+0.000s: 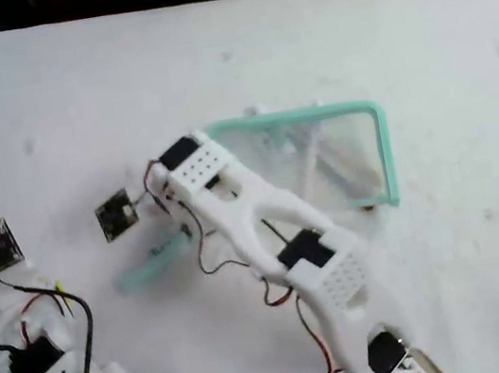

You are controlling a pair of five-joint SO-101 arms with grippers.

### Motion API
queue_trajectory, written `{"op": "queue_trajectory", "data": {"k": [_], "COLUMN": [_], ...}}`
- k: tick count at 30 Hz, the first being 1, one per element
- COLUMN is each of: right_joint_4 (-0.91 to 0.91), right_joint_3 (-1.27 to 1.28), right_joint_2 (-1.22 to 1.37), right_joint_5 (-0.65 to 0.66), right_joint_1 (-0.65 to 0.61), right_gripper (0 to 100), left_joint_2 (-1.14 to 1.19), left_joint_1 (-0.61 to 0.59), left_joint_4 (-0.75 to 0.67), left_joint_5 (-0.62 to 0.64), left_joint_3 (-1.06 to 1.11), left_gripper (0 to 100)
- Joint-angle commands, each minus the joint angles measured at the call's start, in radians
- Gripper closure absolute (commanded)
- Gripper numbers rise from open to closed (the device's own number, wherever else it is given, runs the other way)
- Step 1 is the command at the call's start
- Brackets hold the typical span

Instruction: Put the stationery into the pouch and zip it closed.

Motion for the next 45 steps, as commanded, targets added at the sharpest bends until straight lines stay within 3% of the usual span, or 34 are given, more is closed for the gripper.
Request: {"op": "queue_trajectory", "data": {"k": [1,12,21,30,35,45], "right_joint_4": [0.025,0.015,-0.058,-0.056,-0.051,0.108], "right_joint_3": [-0.054,-0.055,-0.068,-0.163,-0.236,-0.608], "right_joint_2": [0.001,0.012,0.091,0.162,0.150,-0.047], "right_joint_5": [0.028,-0.034,-0.032,-0.037,-0.046,-0.262], "right_joint_1": [0.007,-0.088,-0.054,-0.028,0.008,0.105], "right_gripper": [71.1,71.1,71.8,98.8,98.3,98.2], "left_joint_2": [0.005,0.005,0.005,0.005,0.005,0.007], "left_joint_1": [0.012,0.012,0.012,0.012,0.012,0.012], "left_joint_4": [-0.026,-0.026,-0.026,-0.026,-0.026,-0.020], "left_joint_5": [-0.008,-0.008,-0.008,-0.008,-0.008,-0.008], "left_joint_3": [-0.009,-0.009,-0.009,-0.009,-0.009,-0.008], "left_gripper": [88,88,88,88,88,87]}}
